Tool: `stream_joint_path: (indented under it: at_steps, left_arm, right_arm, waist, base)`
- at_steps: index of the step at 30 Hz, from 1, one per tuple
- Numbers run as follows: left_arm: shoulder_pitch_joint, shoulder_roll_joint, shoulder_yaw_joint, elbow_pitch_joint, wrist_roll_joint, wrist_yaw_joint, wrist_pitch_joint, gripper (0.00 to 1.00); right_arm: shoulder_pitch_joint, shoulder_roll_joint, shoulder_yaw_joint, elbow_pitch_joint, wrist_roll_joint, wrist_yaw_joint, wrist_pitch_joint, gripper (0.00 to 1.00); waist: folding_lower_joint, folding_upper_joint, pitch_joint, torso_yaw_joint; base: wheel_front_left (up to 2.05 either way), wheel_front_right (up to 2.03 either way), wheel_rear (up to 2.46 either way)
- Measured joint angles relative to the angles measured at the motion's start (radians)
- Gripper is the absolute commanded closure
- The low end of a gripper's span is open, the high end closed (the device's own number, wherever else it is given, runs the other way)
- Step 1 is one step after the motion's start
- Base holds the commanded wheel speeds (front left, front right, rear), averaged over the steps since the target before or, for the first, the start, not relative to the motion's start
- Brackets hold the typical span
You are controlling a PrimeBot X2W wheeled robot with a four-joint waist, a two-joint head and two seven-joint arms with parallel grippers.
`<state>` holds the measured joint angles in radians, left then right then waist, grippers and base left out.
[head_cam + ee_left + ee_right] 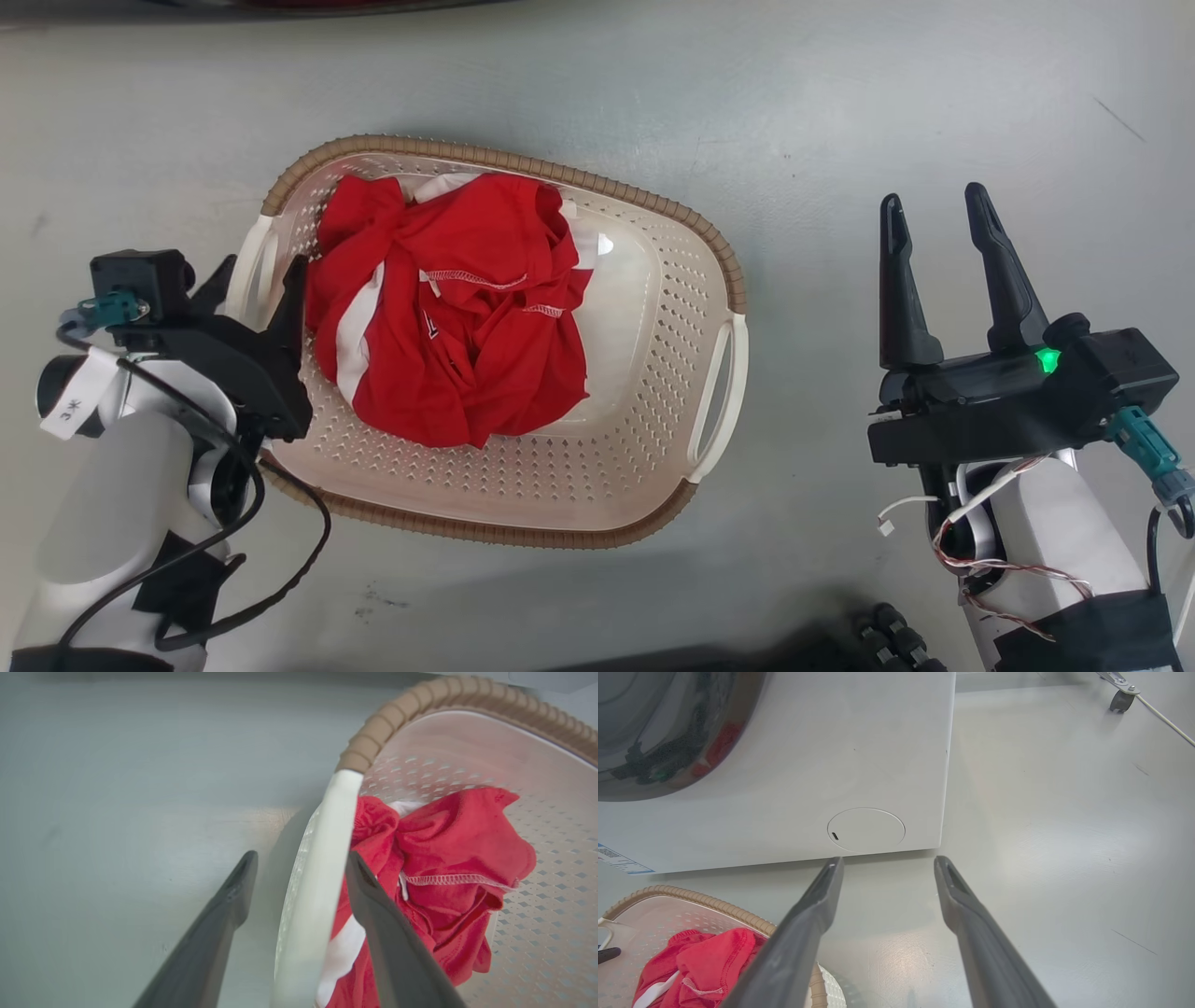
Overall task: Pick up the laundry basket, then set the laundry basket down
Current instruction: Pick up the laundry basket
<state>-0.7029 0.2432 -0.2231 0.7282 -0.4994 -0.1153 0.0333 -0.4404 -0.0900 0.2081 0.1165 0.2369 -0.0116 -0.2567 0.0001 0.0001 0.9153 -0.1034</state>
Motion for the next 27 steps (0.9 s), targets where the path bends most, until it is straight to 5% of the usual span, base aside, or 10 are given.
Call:
stream_joint_path:
  at_steps: [1,5,27]
  left_arm:
    - [-0.004,0.0,-0.005,0.01,0.0,0.0,0.0,0.56]
    - [-0.017,0.004,-0.019,0.035,0.001,-0.014,-0.001,1.0]
    - [-0.052,-0.034,-0.057,0.169,-0.011,-0.016,-0.053,1.0]
  right_arm:
    - [0.0,0.001,-0.001,0.002,0.0,0.0,0.0,0.0]
    - [-0.001,0.003,-0.004,0.006,-0.002,0.003,0.0,0.0]
    - [-0.011,0.009,-0.034,0.039,-0.007,0.013,0.0,0.0]
  waist:
    - [0.0,0.0,0.001,0.0]
    - [-0.0002,-0.0001,0.003,0.0]
    - [-0.0002,-0.0002,-0.015,0.017]
  base:
    - [0.0,0.0,0.0]
    - [0.0,0.0,0.0]
    - [0.0,0.0,0.0]
